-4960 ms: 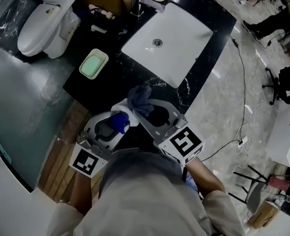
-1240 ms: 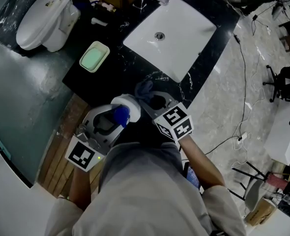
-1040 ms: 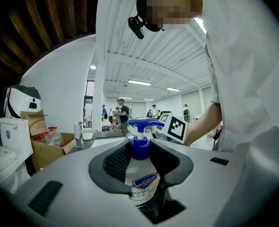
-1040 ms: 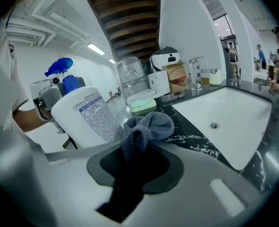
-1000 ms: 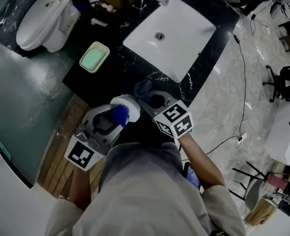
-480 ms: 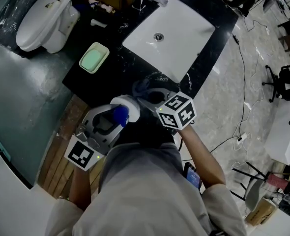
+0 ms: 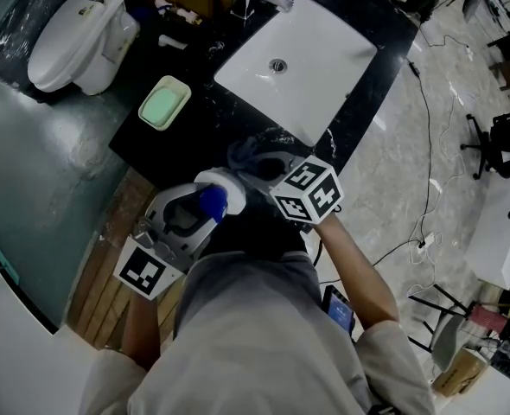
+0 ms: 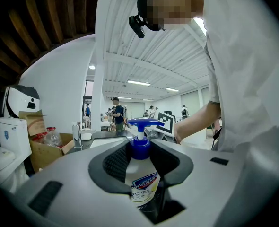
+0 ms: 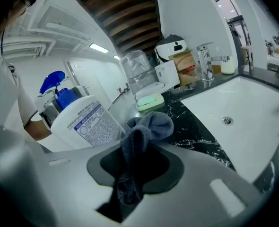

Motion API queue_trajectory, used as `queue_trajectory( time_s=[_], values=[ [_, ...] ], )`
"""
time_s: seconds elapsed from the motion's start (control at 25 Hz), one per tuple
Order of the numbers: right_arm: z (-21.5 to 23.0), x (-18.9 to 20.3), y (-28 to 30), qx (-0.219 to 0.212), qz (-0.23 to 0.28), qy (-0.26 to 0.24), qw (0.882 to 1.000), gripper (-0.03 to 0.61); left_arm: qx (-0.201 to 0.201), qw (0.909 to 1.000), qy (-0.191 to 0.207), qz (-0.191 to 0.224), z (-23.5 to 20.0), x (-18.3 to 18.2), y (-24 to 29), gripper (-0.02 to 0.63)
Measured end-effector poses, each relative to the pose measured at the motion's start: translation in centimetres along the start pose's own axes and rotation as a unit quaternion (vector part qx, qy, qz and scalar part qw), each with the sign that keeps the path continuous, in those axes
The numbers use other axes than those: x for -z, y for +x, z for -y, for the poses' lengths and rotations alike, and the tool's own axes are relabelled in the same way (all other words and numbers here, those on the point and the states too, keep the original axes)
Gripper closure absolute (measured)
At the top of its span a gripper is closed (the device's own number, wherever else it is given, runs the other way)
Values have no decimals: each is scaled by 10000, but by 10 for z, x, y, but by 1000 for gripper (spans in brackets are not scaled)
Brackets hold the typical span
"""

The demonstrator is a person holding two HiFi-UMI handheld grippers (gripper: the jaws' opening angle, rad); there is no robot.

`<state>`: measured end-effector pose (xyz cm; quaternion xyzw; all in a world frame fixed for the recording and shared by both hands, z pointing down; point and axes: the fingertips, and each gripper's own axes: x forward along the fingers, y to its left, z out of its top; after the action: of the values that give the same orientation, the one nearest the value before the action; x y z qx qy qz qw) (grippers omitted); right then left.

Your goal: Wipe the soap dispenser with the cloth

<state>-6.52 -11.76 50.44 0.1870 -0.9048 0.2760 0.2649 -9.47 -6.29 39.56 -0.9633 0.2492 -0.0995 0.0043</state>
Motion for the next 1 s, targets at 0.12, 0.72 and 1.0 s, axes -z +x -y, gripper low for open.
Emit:
queue_trajectory(
  time_s=[0.12, 0.72, 1.0],
  values=[
    [-1, -2, 0, -31, -13, -21, 10000, 505, -1, 10000, -7, -1, 0, 0, 0, 483],
    [-7, -10, -1, -215, -20, -89, 9997, 505, 60, 10000, 69, 3, 0, -2, 1, 483],
    [-11, -19, -2, -394, 2, -75, 9992, 505, 42, 10000, -7, 29, -2, -1, 2, 483]
  ],
)
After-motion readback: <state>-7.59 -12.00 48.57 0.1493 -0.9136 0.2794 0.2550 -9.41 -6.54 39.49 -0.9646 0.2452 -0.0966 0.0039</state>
